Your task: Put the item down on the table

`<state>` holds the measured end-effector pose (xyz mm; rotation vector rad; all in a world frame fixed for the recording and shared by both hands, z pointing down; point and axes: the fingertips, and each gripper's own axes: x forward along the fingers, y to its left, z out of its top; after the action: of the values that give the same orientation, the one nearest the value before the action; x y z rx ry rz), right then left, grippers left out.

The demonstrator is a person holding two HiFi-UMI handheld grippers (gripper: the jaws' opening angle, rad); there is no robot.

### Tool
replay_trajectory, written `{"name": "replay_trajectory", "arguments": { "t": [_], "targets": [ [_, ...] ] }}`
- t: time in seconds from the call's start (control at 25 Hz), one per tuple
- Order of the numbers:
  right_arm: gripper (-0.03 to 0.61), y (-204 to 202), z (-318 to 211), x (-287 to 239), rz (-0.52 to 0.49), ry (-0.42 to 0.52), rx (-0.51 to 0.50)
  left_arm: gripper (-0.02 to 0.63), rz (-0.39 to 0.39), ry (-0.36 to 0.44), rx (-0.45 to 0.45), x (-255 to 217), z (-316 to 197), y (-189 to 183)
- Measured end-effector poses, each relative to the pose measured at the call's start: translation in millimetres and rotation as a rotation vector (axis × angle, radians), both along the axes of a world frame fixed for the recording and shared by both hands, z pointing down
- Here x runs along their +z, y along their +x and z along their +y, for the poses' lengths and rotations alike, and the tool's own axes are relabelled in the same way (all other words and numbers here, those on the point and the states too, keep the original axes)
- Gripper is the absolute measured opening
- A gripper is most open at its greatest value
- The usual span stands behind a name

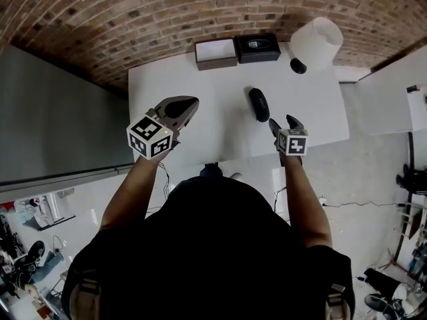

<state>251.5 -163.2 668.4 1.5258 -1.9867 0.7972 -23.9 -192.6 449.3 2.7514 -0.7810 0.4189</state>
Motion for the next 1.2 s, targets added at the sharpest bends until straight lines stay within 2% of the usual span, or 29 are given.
{"name": "replay_trajectory", "arguments": {
  "t": [0.72, 1.2],
  "targets": [
    [0.241, 41.7, 59.6, -46.2, 0.008, 0.101, 0.062, 0.014, 0.018, 0.02, 0.026, -12.0, 62.8, 18.2],
    [0.212, 60.9, 96.3, -58.6, -0.003, 0.117, 0.091, 0.014, 0.02, 0.027, 0.033, -15.8, 94.8, 29.0]
  ]
}}
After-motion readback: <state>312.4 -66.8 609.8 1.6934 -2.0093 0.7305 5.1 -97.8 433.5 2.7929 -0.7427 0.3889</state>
